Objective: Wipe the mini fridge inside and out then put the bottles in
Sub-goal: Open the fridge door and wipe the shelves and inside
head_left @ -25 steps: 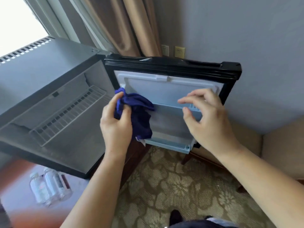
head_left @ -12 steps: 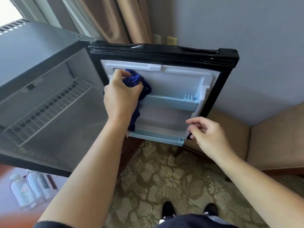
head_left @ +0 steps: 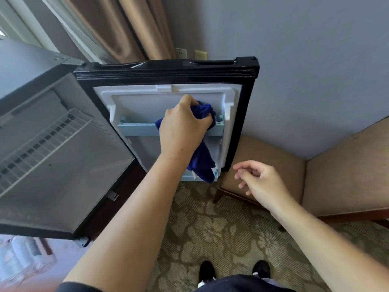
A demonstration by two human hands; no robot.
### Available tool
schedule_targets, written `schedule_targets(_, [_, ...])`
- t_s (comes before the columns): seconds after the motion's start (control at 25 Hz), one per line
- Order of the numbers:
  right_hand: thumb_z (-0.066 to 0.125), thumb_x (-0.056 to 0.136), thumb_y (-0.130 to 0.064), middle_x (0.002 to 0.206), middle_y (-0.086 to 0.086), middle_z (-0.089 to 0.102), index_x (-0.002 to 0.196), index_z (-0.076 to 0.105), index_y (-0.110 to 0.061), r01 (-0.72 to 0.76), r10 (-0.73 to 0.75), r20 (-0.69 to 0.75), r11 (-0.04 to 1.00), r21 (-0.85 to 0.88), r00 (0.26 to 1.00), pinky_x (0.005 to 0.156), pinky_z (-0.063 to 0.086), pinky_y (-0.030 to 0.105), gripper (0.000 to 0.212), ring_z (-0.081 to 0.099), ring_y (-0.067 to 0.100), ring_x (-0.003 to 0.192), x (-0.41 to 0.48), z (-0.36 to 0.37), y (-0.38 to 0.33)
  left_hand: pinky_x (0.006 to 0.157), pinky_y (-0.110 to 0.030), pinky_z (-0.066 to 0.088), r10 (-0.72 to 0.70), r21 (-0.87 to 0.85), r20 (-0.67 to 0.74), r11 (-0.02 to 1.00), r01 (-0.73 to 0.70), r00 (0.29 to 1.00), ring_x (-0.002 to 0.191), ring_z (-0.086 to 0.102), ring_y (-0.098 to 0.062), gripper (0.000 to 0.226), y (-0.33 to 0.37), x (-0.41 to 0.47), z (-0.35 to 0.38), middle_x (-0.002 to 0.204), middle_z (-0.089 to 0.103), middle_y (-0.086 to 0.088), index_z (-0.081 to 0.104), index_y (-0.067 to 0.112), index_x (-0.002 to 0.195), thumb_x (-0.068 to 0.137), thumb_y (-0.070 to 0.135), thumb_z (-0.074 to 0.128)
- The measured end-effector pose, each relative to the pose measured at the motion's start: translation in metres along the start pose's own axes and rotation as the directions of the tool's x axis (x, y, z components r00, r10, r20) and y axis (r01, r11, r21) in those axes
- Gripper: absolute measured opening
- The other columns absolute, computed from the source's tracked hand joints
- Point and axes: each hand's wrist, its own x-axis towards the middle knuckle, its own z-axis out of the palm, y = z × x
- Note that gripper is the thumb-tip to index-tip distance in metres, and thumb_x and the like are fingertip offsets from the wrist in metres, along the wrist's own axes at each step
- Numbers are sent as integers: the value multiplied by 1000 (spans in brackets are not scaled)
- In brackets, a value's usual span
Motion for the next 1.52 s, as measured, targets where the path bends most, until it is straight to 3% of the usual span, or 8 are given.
schedule_targets(0.16, [68,96,-34,96,0,77,117,72,-25,-163,130,138,951,264,982,64,59,31,23,72,15,80,4,-5,2,75,-28,59,-151,-344,-72,932,118,986,91,68,-2,28,1,-17,4,95,71,16,64,29,105,83,39,79])
schedule_targets(0.28, [73,77,-67,122,11,72,131,62,-33,-510,273,461,672,537,844,84,60,49,65,70,32,112,10,-4,2,75,-23,60,-223,-463,-72,871,165,972,88,70,5,27,9,-60,25,96,73,15,61,36,101,81,40,79])
schedule_targets(0.4, [70,78,-71,134,12,67,136,64,-27,-583,159,591,491,648,791,94,55,50,73,65,33,123,16,4,3,85,-36,61,-263,-470,154,828,305,952,91,71,2,29,18,-97,52,100,73,15,60,39,105,82,42,78])
schedule_targets(0.52, [73,82,-62,129,12,70,124,73,-20,-532,223,489,471,703,843,92,54,43,59,68,27,117,19,9,11,103,-29,49,-163,-234,335,940,249,928,117,59,-2,36,14,-108,59,124,65,20,64,39,125,90,44,71])
schedule_targets(0.6, [74,85,-50,127,16,70,121,74,-16,-455,241,387,495,740,890,86,59,43,50,70,30,113,24,3,18,111,-29,39,-66,-138,287,984,109,956,129,48,-8,35,6,-101,49,134,58,14,69,34,127,93,45,68])
schedule_targets(0.76, [73,85,-46,126,6,72,133,63,-20,-208,177,133,536,818,975,85,61,42,55,70,27,115,40,-16,2,97,-13,37,135,21,-89,991,-134,987,116,48,-8,29,-9,-54,21,125,58,8,73,28,123,95,37,69])
schedule_targets(1.04, [83,83,-32,128,6,70,131,60,-12,187,-117,-146,650,737,982,102,53,50,57,67,22,119,70,-21,-79,81,-24,43,159,169,-35,974,-151,987,93,48,-14,16,-21,-12,29,104,69,9,80,24,107,97,31,70])
schedule_targets(1.52, [87,77,-37,124,1,72,131,62,-16,21,168,-160,622,782,973,100,55,47,63,70,19,114,116,15,-49,81,-19,39,141,126,4,982,-141,990,89,53,-8,13,-22,-1,31,104,67,13,77,25,104,98,28,67])
